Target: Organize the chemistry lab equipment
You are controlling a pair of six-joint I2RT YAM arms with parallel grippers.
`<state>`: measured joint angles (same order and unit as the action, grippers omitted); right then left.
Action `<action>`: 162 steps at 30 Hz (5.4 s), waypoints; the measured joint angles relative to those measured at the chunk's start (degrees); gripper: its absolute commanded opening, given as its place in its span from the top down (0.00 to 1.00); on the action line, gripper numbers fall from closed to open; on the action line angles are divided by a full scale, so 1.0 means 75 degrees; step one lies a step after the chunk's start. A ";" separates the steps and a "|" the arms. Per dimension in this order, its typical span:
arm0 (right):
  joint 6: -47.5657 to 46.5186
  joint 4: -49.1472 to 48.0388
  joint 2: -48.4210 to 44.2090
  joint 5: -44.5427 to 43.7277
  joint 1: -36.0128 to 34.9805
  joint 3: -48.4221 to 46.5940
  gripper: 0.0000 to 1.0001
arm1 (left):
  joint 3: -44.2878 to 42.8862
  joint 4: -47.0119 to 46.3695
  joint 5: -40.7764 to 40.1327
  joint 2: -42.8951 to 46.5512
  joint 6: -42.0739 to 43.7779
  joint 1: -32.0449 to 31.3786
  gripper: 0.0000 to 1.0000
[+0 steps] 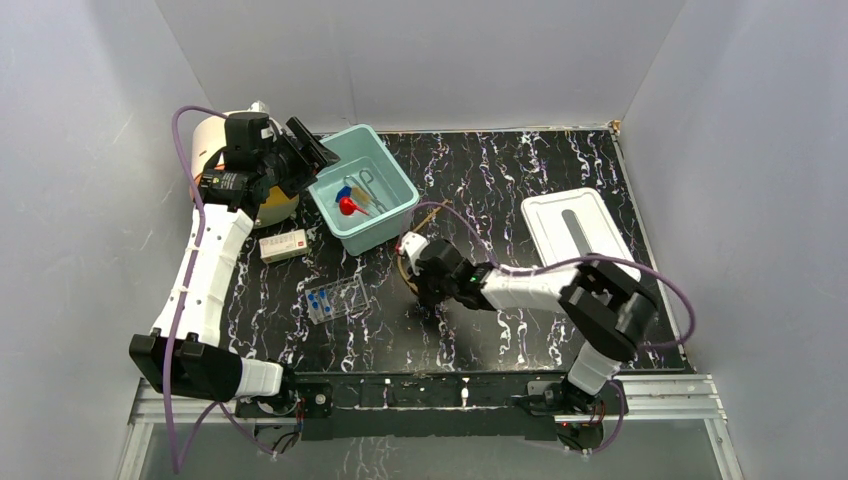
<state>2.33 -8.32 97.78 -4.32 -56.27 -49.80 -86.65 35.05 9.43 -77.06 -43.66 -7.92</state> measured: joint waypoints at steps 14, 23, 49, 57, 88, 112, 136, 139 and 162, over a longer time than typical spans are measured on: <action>0.0501 0.1626 -0.2801 -0.0367 0.0000 0.1679 0.75 | 0.0003 -0.0038 0.0006 -0.0102 -0.0006 0.0000 0.32; 0.0816 0.1880 -0.2113 -0.0565 0.0000 0.1163 0.52 | 0.0003 -0.0041 0.0003 -0.0172 -0.0009 0.0000 0.32; 0.1463 0.2355 0.0452 -0.1134 0.0000 -0.1198 1.00 | 0.0003 -0.0038 0.0003 -0.0099 -0.0061 0.0000 0.32; 0.1448 0.2512 0.0280 -0.1422 0.0000 -0.1218 1.00 | 0.0003 -0.0035 0.0003 -0.0099 -0.0061 0.0000 0.32; -0.1411 -0.0595 -0.1431 -0.0723 0.0143 -0.4296 1.00 | 0.0498 0.0396 -0.0685 0.0047 -0.0382 0.0003 0.30; -0.0699 -0.1195 0.1772 0.2200 0.1559 -0.6222 1.00 | 0.0880 0.1026 -0.1530 0.0694 -0.0321 0.0050 0.28; -0.0221 0.1556 0.4208 0.1909 0.1545 -0.9227 0.62 | 0.0892 0.1008 -0.1571 0.0694 -0.0254 0.0050 0.27; -0.0108 0.1810 0.4118 0.1851 0.1545 -0.9343 0.61 | 0.0895 0.1000 -0.1600 0.0694 -0.0230 0.0050 0.27; 0.1070 0.3302 -0.2748 -0.1411 0.2926 -0.2885 0.30 | 0.0831 0.0163 -0.0828 0.0694 0.0947 -0.0108 0.27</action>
<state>10.35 16.45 77.17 -14.90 -34.33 -71.44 -80.42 36.27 3.22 -71.85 -36.56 -8.73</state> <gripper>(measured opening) 0.698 0.729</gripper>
